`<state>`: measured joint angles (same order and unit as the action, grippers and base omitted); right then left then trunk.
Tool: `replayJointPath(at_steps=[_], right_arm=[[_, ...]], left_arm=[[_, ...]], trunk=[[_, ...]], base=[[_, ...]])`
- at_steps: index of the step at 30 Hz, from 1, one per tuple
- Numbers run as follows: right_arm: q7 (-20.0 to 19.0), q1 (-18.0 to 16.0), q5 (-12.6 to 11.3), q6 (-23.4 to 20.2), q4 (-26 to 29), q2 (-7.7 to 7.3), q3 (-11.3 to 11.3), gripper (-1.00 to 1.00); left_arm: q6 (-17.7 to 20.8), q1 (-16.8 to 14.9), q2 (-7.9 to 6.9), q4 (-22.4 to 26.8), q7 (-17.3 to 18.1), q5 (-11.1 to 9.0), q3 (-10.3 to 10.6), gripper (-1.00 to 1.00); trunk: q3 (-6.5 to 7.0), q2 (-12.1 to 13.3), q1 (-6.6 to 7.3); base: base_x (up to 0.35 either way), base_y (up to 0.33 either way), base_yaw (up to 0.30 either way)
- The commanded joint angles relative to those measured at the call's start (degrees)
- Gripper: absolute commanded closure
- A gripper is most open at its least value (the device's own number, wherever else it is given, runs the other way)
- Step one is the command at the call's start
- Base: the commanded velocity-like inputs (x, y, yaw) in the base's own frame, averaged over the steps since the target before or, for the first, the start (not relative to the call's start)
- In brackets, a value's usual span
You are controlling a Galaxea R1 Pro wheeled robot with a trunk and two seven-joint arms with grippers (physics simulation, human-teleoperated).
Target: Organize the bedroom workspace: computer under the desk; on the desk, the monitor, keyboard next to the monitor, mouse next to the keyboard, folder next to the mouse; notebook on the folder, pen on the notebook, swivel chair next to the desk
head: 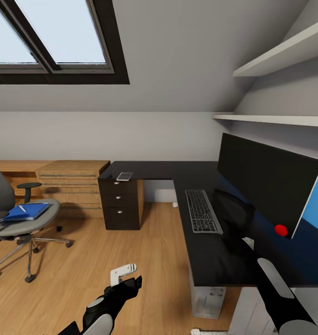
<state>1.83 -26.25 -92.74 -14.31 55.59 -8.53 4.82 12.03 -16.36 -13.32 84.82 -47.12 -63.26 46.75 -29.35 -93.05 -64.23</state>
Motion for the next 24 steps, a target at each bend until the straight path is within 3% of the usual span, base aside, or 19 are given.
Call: replayJointPath(at_steps=[1, 19, 24], right_arm=[[0.2, 0.0, -0.4, -0.3, 0.0, 0.01, 0.1, -1.00], [0.1, 0.0, -0.5, -0.3, -0.1, 0.06, -0.1, -1.00], [0.1, 0.0, -0.4, -0.2, -0.3, 0.16, -1.8, -1.00]], left_arm=[[0.2, -0.1, -0.04, 0.1, -0.4, -0.2, 0.1, -1.00], [0.2, -0.1, -0.06, 0.0, -0.3, -0.3, 0.0, -1.00], [0.2, -0.1, -0.28, 0.0, -0.3, -0.3, -0.2, -1.00]], trunk=[[-0.06, 0.0, 0.02], [-0.06, 0.0, 0.02], [-0.06, 0.0, 0.02]], base=[[-0.173, -0.065, 0.000], [-0.249, -0.034, 0.000], [-0.328, -0.070, 0.000]])
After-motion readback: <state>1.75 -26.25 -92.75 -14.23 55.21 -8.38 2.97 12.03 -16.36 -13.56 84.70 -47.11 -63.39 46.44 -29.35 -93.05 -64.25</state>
